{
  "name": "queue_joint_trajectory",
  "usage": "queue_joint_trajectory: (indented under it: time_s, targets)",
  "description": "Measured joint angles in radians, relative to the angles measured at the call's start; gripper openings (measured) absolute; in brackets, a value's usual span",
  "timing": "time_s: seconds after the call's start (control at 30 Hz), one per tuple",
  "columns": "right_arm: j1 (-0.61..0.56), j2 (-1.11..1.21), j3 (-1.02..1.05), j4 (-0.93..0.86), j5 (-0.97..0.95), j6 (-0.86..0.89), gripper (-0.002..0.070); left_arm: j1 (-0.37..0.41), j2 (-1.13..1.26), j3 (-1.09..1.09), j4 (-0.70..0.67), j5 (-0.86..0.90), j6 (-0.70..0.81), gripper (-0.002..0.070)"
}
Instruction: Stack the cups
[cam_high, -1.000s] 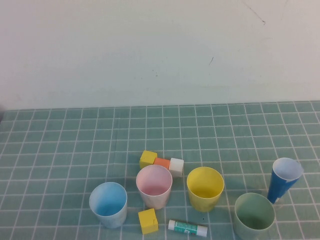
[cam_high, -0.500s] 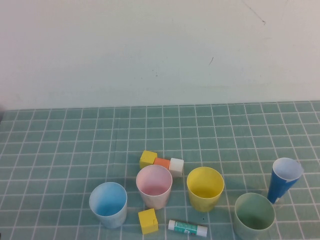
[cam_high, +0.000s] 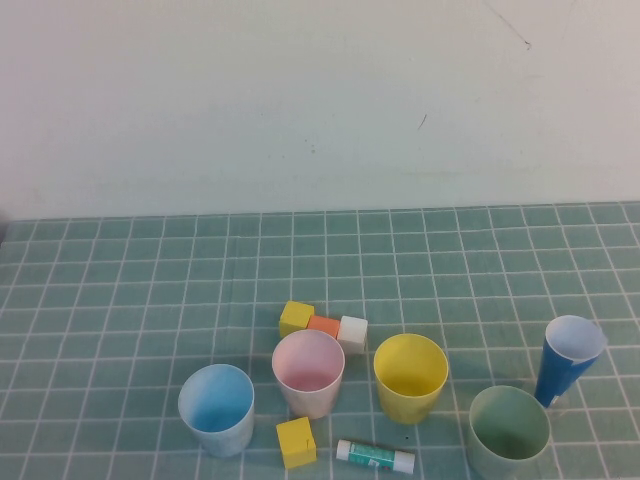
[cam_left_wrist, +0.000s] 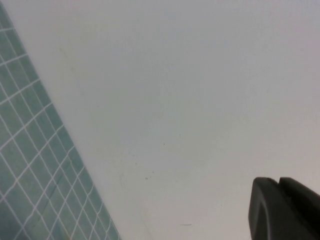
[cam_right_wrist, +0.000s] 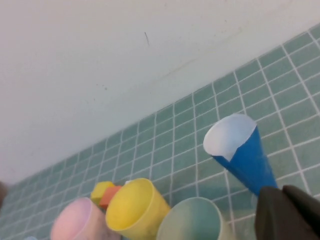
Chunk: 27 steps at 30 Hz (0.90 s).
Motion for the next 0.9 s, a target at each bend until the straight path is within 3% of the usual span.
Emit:
queue_joint_trajectory:
  time_s: [0.17,0.37,0.73,0.9]
  targets:
    - [0.000,0.000,0.000,0.012,-0.064,-0.071,-0.0003,0.000,0.000,0.000,0.006,-0.014,0.078,-0.0002]
    - [0.000,0.000,0.000,0.091,-0.104,-0.088,-0.0003,0.000,0.015,-0.107,0.098,0.190,0.385,-0.0002]
    - [0.000,0.000,0.000,0.093,0.038,-0.165,-0.0003,0.000,0.554,-0.619,0.596,0.805,0.516,-0.0002]
    - [0.000,0.000,0.000,0.093,0.040,-0.173,-0.0003,0.000,0.813,-0.795,0.719,0.922,0.578,-0.0002]
